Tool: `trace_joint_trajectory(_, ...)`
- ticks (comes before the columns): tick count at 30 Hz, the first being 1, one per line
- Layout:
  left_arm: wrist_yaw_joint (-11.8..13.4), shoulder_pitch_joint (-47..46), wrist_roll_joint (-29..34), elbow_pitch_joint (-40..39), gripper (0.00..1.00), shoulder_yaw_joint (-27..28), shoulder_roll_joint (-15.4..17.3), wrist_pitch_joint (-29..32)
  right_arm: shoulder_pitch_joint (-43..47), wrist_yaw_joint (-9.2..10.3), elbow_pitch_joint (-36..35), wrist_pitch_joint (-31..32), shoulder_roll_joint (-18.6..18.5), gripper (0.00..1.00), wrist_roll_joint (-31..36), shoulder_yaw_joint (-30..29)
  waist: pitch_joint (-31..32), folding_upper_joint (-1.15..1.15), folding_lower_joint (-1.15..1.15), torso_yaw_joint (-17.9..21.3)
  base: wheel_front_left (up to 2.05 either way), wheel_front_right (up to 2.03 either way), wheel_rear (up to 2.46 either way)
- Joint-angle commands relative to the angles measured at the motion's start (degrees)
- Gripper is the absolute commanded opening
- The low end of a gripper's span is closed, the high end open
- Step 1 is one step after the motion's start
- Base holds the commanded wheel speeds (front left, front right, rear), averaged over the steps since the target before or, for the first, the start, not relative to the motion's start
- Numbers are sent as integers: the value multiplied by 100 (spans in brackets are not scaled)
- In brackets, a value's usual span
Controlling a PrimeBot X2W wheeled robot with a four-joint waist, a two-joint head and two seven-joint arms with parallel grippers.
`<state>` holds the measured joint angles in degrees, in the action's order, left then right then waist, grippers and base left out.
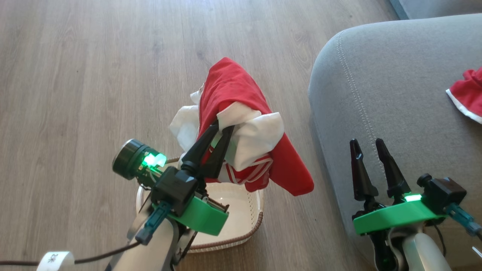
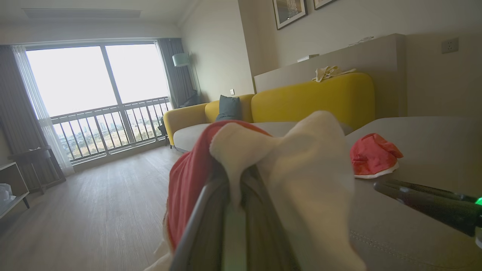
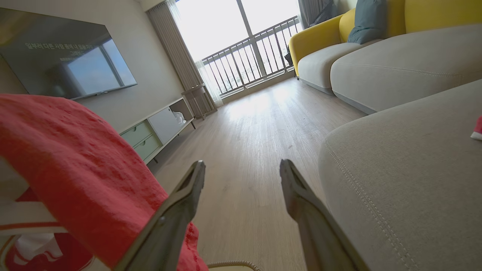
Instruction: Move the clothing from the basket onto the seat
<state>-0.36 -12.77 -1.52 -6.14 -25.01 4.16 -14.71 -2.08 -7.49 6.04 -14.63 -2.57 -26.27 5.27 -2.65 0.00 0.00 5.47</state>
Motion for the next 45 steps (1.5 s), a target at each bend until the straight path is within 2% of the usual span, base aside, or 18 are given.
trace_joint_trajectory(1,5,-247,30,-234,0,241,-19,-29,-205,0,-198,-37,-31,100,-6,120,4,0,0,18,0,0,0)
trace_joint_trajectory(7,2,-248,38,-217,0,309,-21,-29,-279,0,-279,-37,-44,100,281,254,5,0,0,52,0,0,0)
trace_joint_trajectory(10,-7,-262,42,-212,0,314,-26,-29,-299,0,-382,-37,-191,100,452,506,-1,0,0,52,0,0,0)
trace_joint_trajectory(17,-19,-268,59,-175,0,329,-33,-29,-428,0,-769,-37,-1083,100,963,1876,-21,0,0,45,0,0,0)
trace_joint_trajectory(20,-25,-275,62,-162,0,327,-36,-29,-560,0,-795,-37,-1322,100,1167,2233,-39,0,0,48,0,0,0)
trace_joint_trajectory(27,-96,-324,53,-158,0,138,-64,-29,-885,0,-607,-37,-1330,100,1440,2438,-73,0,0,-14,0,0,0)
trace_joint_trajectory(45,-359,-553,31,-126,0,-836,-114,-29,-1528,0,21,-37,-1100,100,1479,2750,-190,0,0,-310,0,0,0)
